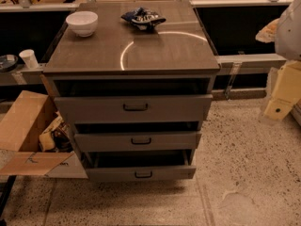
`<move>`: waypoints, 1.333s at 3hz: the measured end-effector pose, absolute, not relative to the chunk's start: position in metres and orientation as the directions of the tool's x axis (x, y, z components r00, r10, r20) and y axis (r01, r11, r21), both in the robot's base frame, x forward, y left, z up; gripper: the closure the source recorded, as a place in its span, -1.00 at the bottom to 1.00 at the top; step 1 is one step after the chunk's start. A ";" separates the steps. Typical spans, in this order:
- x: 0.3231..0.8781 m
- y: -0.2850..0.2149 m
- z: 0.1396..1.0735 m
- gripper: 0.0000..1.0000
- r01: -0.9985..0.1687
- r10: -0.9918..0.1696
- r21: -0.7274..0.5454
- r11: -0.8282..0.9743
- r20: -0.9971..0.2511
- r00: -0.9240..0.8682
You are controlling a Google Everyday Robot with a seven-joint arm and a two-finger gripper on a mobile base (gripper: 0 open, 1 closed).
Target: Open top drawer
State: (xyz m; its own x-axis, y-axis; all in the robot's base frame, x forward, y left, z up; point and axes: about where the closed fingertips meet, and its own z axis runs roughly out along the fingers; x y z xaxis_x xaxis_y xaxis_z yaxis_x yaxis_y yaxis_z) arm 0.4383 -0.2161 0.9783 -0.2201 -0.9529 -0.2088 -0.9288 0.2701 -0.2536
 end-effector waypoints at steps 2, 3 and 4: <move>0.450 -0.188 0.932 -1.00 -0.961 -0.972 -0.217 0.170 -0.200 -0.127; 0.469 -0.149 0.850 -1.00 -0.991 -0.976 -0.133 0.025 -0.217 0.005; 0.482 -0.121 0.770 -1.00 -0.996 -0.969 -0.047 -0.069 -0.233 0.078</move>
Offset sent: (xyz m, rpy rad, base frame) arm 0.0404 0.0917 -0.1659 -0.0091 0.1573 0.3721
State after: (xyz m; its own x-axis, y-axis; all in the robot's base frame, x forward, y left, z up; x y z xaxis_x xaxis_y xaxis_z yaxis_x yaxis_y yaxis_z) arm 0.4823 -0.1210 0.7701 0.0783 -0.9692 -0.2335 -0.9965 -0.0691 -0.0472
